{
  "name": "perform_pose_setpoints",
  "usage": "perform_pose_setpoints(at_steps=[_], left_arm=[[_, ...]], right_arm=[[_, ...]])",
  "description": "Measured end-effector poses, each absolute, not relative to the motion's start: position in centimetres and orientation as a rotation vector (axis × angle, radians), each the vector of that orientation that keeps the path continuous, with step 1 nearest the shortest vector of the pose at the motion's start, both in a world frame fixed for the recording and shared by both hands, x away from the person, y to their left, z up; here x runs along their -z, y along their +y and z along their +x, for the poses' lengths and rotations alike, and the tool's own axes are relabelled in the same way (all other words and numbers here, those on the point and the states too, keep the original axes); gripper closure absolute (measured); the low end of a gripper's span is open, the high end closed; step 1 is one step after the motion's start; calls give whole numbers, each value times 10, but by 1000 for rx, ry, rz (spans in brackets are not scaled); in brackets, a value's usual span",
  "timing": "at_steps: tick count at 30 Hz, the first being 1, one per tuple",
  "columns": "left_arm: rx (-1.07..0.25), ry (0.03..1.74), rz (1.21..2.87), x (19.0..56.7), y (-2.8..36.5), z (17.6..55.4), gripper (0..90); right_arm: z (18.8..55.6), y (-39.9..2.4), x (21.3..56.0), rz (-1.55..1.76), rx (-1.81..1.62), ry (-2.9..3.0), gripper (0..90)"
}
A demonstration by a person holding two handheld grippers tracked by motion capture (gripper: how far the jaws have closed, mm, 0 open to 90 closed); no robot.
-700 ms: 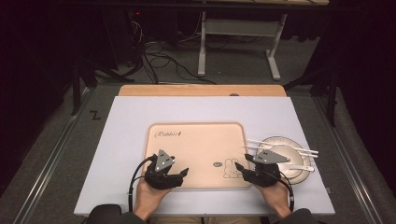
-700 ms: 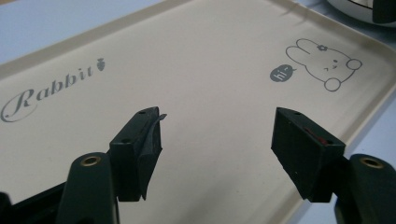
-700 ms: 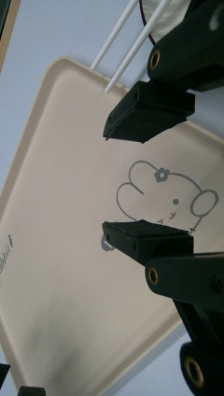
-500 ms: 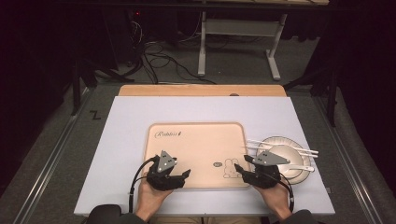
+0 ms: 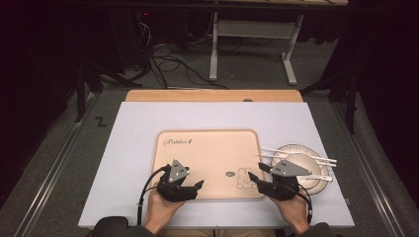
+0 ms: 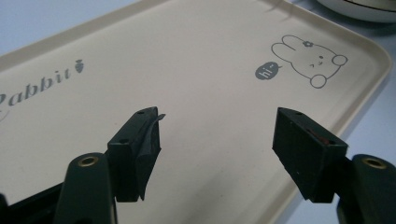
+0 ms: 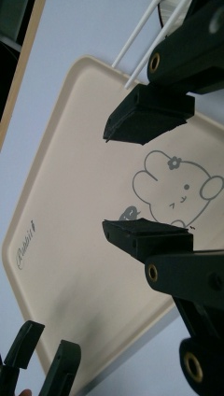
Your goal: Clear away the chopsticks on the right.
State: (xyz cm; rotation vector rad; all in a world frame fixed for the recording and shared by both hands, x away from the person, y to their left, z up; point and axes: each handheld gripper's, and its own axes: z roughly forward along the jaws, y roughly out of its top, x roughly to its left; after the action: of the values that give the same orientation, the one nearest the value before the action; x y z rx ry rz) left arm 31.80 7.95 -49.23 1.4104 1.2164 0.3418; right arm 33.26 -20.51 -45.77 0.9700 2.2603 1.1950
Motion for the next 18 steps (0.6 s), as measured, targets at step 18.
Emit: perform_pose_setpoints(at_steps=[18], left_arm=[[-342,1223,1389,490,82,320,319]], right_arm=[[323,-212,445,973,-1206,2285,568]])
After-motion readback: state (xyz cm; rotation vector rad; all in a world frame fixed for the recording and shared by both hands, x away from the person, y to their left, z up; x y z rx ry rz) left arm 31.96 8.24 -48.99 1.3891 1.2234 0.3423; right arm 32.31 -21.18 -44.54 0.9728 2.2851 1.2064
